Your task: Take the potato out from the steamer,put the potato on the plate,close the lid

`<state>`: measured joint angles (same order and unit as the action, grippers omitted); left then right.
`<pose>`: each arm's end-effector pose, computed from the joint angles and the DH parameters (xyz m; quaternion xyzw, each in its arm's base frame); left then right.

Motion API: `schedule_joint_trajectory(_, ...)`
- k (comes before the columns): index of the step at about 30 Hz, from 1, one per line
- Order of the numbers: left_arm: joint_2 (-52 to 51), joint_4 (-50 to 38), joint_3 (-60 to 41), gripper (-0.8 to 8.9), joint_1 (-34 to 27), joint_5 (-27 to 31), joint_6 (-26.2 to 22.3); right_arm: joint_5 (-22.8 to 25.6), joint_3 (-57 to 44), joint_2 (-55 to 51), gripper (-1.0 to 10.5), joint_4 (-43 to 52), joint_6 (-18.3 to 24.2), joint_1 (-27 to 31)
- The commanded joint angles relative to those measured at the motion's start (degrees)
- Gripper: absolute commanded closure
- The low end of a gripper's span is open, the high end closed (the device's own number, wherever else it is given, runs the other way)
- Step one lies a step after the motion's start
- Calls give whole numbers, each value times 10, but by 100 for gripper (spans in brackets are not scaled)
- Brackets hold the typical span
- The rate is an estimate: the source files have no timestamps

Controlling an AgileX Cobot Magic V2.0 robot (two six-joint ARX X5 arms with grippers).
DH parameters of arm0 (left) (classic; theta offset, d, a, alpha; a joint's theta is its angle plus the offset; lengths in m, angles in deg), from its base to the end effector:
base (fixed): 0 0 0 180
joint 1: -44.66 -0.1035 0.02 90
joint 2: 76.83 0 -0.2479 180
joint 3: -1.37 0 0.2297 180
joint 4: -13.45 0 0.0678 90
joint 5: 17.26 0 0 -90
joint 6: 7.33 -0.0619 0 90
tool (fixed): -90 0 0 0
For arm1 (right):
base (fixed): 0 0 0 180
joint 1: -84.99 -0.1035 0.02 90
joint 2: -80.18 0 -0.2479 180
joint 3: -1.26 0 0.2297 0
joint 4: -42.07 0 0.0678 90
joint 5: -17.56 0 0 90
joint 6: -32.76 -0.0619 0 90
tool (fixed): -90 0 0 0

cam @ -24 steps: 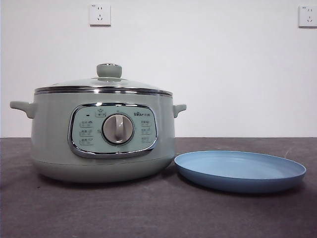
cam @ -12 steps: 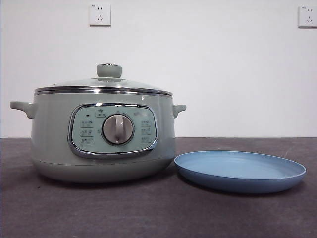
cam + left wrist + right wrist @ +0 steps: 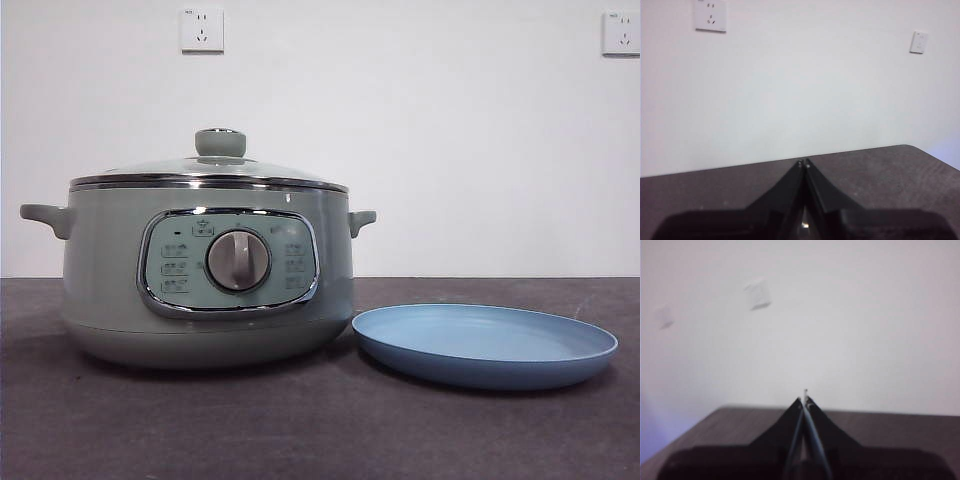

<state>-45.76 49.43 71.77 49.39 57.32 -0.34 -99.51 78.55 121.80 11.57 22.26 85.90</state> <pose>0.1109 -0.0257 0.3845 -0.0573 -0.0184 -0.1763 0.9825 0.1441 0.0259 0.4132 0.0782 -0.0229 0.2291 0.9700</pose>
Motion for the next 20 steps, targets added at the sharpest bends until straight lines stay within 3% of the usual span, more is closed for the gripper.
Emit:
schedule_joint_trajectory(1,55,27,56,820,2,-12,-15,-43,65,54,958,-53,52,-11)
schedule_joint_trajectory(8,205,154,184,820,5,-123,-41,-151,222,200,950,-222,114,-53)
schedule_joint_trajectory(11,260,187,212,817,9,-169,-41,-148,266,246,926,-273,134,-70)
schedule_joint_trajectory(13,287,196,221,792,14,-182,-41,-148,276,265,800,-276,134,-78)
schedule_joint_trajectory(15,305,196,221,593,20,-178,-41,-145,277,276,570,-275,134,-82)
schedule_joint_trajectory(17,322,196,221,301,26,-174,-39,-142,277,284,327,-276,134,-83)
schedule_joint_trajectory(18,329,195,221,279,29,-172,-37,-138,277,286,279,-276,134,-83)
schedule_joint_trajectory(20,343,195,221,280,38,-159,-36,-121,277,287,285,-276,134,-86)
